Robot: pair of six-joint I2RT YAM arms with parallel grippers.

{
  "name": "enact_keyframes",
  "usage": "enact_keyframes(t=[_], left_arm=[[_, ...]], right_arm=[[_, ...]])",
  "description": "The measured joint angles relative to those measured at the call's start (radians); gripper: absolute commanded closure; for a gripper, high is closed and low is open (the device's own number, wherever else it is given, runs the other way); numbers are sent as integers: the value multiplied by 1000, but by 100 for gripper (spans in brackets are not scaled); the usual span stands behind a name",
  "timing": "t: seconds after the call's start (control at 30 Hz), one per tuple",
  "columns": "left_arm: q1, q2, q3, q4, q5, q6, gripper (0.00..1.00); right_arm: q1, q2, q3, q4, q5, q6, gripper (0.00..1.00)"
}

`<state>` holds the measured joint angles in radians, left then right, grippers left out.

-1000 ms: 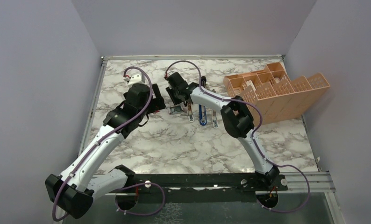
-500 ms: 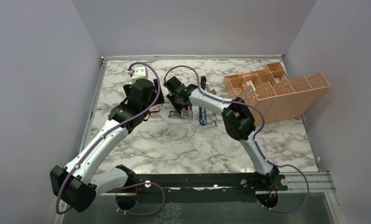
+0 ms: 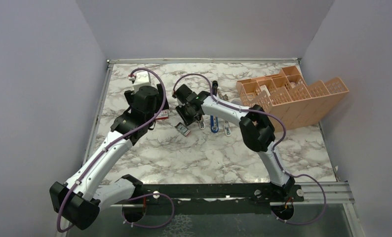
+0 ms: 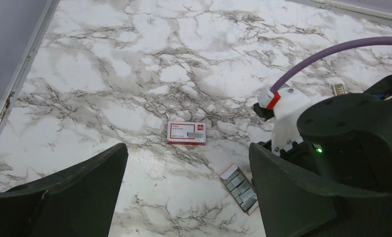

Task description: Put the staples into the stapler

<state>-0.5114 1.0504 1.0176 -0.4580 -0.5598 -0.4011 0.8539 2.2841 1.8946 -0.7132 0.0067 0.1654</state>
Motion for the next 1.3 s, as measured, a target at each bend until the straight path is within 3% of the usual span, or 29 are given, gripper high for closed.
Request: enact_keyframes(t=[0.23,0.47,0.67,0.97,1.3], left_arm=[[2,-29,-11,2,-17,-1,7],[2,-31,-18,4,-18,-1,7],[2,-32,-26,4,-18,-1,7],[2,-31,-27,4,-18,-1,7],[2,-21,-27,4,-18,0,7]], right_arm=[[39,-122,-97,35,41,-6,80],[70,-127,-97,71,40,-33,71],[82,-98,-87,101,41,-54,77],[93,-74,-88,170,50,-82,67],[97,-40,-88,196,51,-95,69]])
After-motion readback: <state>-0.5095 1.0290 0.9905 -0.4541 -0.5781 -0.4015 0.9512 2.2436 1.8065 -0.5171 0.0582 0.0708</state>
